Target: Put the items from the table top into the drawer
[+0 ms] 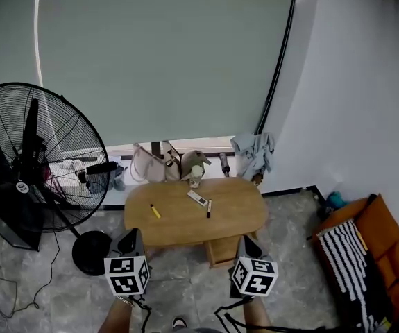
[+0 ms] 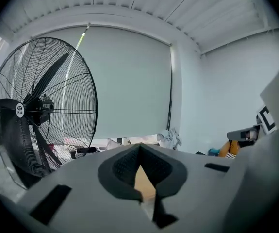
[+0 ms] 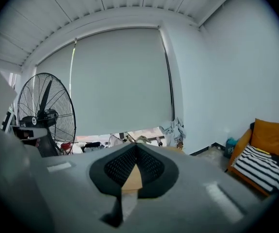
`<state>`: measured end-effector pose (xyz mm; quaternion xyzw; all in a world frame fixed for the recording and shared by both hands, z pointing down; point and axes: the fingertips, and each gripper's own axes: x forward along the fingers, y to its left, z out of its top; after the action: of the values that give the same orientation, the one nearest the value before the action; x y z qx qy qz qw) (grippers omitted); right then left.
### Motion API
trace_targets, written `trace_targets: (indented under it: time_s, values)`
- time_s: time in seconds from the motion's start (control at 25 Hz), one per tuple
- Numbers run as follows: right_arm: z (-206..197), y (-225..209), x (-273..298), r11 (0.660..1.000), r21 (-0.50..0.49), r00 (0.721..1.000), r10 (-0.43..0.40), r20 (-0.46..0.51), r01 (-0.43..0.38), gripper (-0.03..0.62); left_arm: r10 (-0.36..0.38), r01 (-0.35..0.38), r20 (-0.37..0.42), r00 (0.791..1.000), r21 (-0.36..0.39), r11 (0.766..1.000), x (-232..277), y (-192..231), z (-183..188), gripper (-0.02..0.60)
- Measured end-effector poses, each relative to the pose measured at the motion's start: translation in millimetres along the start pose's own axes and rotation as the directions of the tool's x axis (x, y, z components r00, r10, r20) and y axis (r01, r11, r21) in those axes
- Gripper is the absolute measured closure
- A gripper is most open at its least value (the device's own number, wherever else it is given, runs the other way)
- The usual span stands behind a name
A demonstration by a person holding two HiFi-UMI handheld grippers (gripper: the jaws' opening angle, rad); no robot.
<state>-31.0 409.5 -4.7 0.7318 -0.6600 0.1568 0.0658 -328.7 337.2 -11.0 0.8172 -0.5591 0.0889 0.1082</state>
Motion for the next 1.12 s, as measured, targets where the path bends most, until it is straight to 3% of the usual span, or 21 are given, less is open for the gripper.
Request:
trace_targets:
  time_s: [0.4, 0.68, 1.12]
  values:
    - [-14.5, -31.3, 38.6, 0.999, 0.041, 0.999, -0.001, -0.050, 0.003, 0.589, 0.027, -0.027, -0.044, 0.999, 0.015, 1.000, 47.1, -8.5, -5.4, 0.589]
    - [-23.8, -41.9, 71.5, 0.997, 0.069, 0.996, -0.019, -0.086, 0.025, 0.589, 0.007, -0.003, -0.086, 0.996, 0.040, 0.999, 88.2, -10.3, -13.2, 0.589]
    - [20.4, -53.1, 168.9, 0.993, 0.097, 0.995, -0.061, -0.082, 0.069, 0.589, -0.041, 0.045, -0.083, 0.996, 0.046, 0.998, 205.3, 7.0, 29.6, 0.589]
